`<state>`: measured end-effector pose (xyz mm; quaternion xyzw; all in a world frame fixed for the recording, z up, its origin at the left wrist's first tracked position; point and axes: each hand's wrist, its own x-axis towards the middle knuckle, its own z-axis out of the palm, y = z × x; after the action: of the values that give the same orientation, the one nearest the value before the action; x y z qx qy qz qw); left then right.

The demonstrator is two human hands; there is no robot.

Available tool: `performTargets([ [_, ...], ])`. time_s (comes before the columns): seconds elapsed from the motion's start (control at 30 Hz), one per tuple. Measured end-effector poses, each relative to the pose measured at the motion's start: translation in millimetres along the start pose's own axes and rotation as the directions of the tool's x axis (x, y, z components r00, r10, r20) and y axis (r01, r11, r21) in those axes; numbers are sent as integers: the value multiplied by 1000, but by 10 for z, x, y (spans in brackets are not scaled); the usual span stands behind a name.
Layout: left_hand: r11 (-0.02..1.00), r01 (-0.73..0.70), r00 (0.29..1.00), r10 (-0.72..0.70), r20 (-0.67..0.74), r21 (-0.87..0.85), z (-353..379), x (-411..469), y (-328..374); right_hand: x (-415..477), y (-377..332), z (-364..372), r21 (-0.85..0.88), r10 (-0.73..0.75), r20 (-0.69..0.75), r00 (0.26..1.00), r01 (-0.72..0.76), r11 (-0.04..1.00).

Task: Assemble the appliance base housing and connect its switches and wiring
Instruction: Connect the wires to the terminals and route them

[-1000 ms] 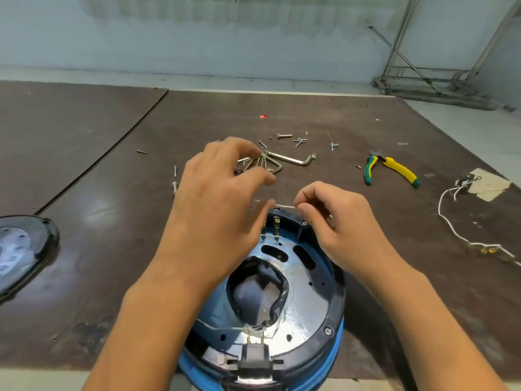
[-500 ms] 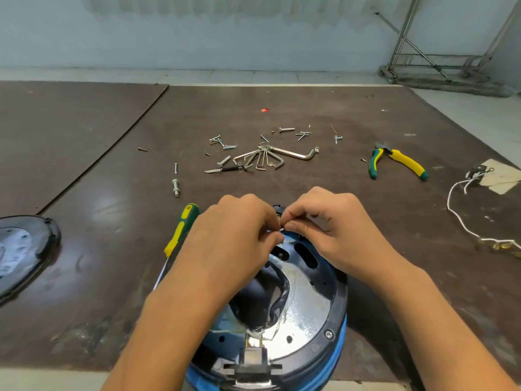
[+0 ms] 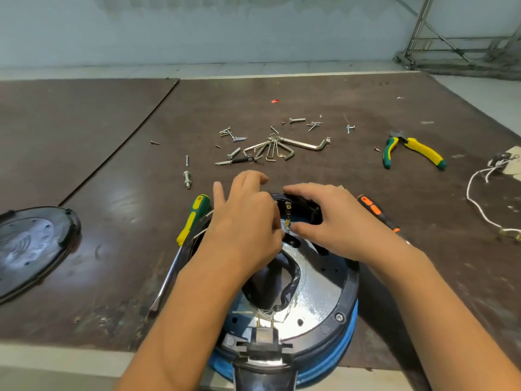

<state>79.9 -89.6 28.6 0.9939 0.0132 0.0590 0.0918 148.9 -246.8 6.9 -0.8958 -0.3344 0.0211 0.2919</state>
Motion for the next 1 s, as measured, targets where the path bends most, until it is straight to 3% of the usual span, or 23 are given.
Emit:
performTargets([
  [0.33,993,-7,996,-4,-92,-114,45,58,-78,89,52,54,-14,17,-32,999,-18,1000],
  [0.47,995,-21,999,16,-49,-95,74,42,-53,107,63,53,61,54,-42,998,-51,997],
  [1.0,986,-72,984,45,-175,-152,114,8,-21,111,70,26,184,101,-31,994,-93,979],
])
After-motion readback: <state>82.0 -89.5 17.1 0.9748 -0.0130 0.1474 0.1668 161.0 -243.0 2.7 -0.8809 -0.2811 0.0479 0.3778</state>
